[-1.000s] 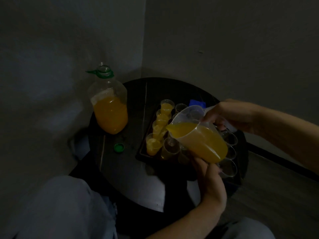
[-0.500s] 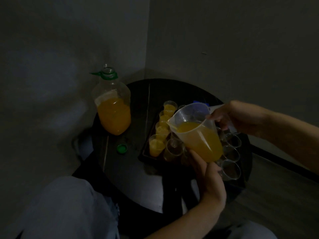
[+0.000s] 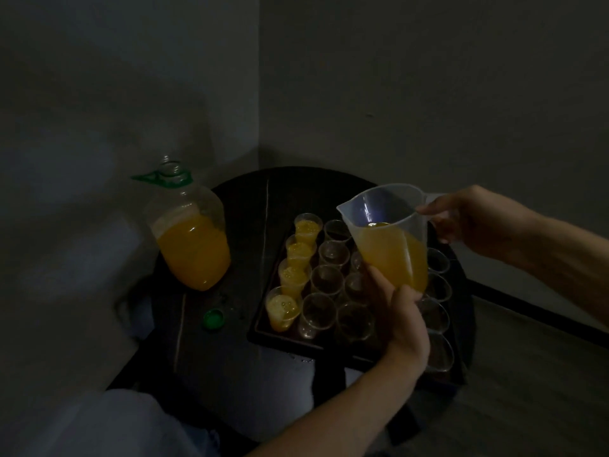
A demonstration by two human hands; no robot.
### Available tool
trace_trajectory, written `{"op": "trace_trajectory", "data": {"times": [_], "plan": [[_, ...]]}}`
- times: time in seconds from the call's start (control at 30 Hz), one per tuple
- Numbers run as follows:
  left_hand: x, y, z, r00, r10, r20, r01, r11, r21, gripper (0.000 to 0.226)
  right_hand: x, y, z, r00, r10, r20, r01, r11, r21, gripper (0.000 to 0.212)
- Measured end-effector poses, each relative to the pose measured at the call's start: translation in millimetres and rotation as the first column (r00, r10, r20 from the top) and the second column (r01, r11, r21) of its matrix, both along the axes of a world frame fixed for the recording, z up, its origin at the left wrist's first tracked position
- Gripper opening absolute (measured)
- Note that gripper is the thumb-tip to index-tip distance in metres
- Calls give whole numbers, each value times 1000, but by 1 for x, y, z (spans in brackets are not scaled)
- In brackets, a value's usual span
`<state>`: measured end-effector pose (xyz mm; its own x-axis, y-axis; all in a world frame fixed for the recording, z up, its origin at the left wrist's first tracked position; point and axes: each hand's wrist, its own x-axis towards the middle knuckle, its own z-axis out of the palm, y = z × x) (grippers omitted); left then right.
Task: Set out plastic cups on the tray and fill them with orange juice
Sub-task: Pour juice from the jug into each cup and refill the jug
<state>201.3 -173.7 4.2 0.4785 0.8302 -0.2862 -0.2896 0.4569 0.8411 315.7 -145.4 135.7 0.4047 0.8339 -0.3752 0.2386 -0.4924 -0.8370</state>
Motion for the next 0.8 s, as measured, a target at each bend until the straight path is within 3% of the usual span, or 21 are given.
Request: {"op": "trace_trajectory", "data": {"times": [0.1,0.33,0.43,0.57,0.8], "plan": [[15,10,1,1000,20,2,-20,1000,2,78,12,9,0,999,-43,9,43,999,-13,20],[54,27,-11,984,176,-1,-176,984,-8,57,43,28,-5,997,-82,5,82,996,-32,24],[64,31,-11,981,195,-19,-196,979,-58,55,56,37,-12,998,-60,23,62,996,-57,26],[68,39,-27,988,156,-3,-155,985,-76,52,65,48,-27,997,-73,6,73,994,-83,14],[76,45,-38,997,62,37,-57,990,-129,58,72,60,-31,995,-101,-4,100,990,-105,17]]}}
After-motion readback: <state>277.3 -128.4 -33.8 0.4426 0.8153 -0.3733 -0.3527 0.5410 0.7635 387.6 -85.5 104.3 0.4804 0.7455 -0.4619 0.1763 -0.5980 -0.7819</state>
